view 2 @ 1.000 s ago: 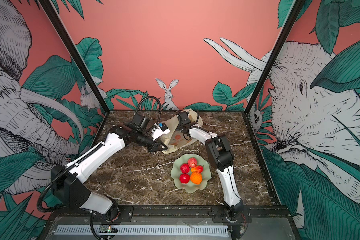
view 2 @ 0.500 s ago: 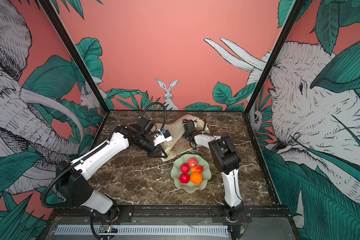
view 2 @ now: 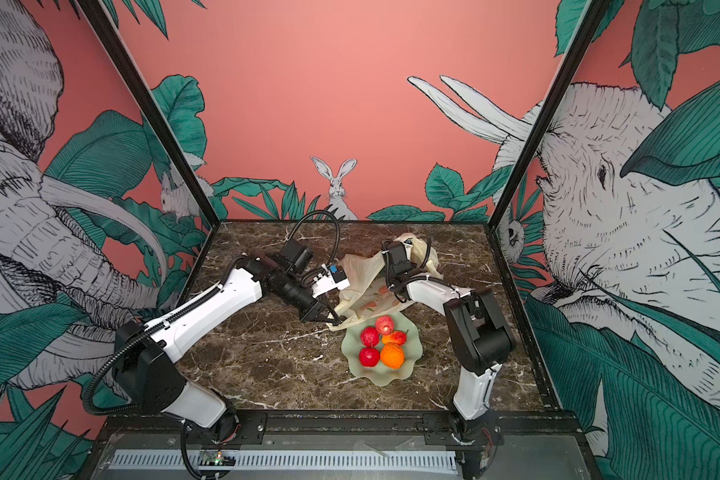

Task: Take fruits out of the plastic bag
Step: Take out the fake fruit from the plastic bag.

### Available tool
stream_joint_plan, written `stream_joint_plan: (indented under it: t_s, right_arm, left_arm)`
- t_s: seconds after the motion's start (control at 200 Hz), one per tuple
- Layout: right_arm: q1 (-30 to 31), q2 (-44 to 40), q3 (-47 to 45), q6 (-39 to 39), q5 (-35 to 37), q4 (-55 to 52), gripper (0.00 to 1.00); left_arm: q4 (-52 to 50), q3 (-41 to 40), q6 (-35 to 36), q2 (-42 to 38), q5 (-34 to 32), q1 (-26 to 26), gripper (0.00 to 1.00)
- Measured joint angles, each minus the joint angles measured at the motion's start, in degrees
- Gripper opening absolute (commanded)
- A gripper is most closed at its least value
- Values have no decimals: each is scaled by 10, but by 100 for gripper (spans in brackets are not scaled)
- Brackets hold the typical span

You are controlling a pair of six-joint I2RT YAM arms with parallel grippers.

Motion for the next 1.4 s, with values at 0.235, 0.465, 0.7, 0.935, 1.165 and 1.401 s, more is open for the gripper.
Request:
stream_joint_plan:
  t_s: [0.235,0.465,0.7,0.935,1.165,1.401]
  right_arm:
    - [-10,79,7,16,-42,20,73]
    - [-20,96,18,25,-99,75,73]
    - [-23,116,33,44,-157,150,74]
    - [-23,157,57,63,-177,181,74]
    - [-23,174,73,63,-200,227,74]
    - [-21,186,77,59,-259,313,76]
  left_arm:
    - [19,0,-3,12,11,0,0]
    - [42,-1,-5,17,14,0,0]
    - [44,6,-5,33,20,0,0]
    - [45,28,-5,45,24,-2,0]
    - [40,46,-2,57,25,-6,0]
    - [-2,96,22,73,24,-9,0]
